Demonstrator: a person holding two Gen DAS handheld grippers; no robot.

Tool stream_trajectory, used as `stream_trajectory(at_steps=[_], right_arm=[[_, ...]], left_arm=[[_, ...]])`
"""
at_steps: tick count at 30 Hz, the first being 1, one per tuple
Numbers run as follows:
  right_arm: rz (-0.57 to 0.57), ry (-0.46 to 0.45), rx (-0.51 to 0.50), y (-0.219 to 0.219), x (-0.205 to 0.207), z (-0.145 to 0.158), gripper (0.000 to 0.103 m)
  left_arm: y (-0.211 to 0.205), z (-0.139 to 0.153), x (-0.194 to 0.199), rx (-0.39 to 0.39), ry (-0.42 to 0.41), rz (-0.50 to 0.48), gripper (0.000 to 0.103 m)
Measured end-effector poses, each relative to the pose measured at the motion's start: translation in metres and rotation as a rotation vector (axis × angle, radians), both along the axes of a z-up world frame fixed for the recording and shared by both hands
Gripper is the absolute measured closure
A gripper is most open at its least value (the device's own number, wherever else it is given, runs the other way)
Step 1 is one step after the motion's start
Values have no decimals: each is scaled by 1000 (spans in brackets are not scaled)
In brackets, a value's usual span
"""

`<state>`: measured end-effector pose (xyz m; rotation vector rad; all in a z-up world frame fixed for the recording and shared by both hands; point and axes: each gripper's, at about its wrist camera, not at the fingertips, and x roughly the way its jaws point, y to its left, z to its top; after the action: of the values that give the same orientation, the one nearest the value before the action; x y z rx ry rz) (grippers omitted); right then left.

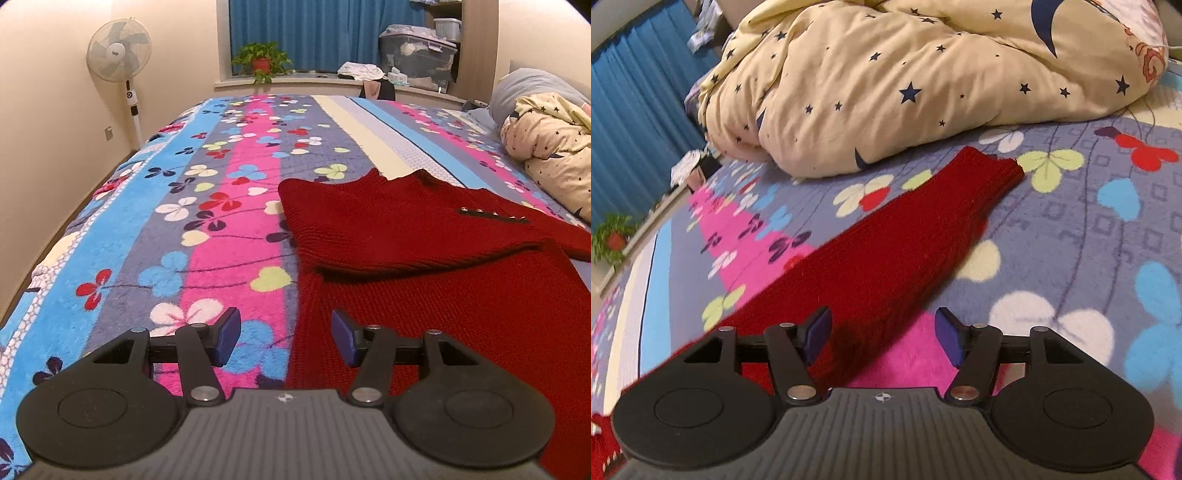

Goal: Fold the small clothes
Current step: 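Move the right gripper to the other sleeve cuff and grasp it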

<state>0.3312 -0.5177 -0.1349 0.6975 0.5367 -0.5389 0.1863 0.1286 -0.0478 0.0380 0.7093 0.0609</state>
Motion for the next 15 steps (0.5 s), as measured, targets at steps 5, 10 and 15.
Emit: stream_trajectory(at_steps=[5,10,15], right_arm=[[-22,-17,-9,-7,9,-3,57],[-34,-51,29,-22,11,-7,88],[9,0,-178,6,25,12,89]], left_arm=[[0,-3,3,11,11,-1,43],[-2,-4,3,17,10,-12,43],[-4,-2,2,17,1,-22,43]])
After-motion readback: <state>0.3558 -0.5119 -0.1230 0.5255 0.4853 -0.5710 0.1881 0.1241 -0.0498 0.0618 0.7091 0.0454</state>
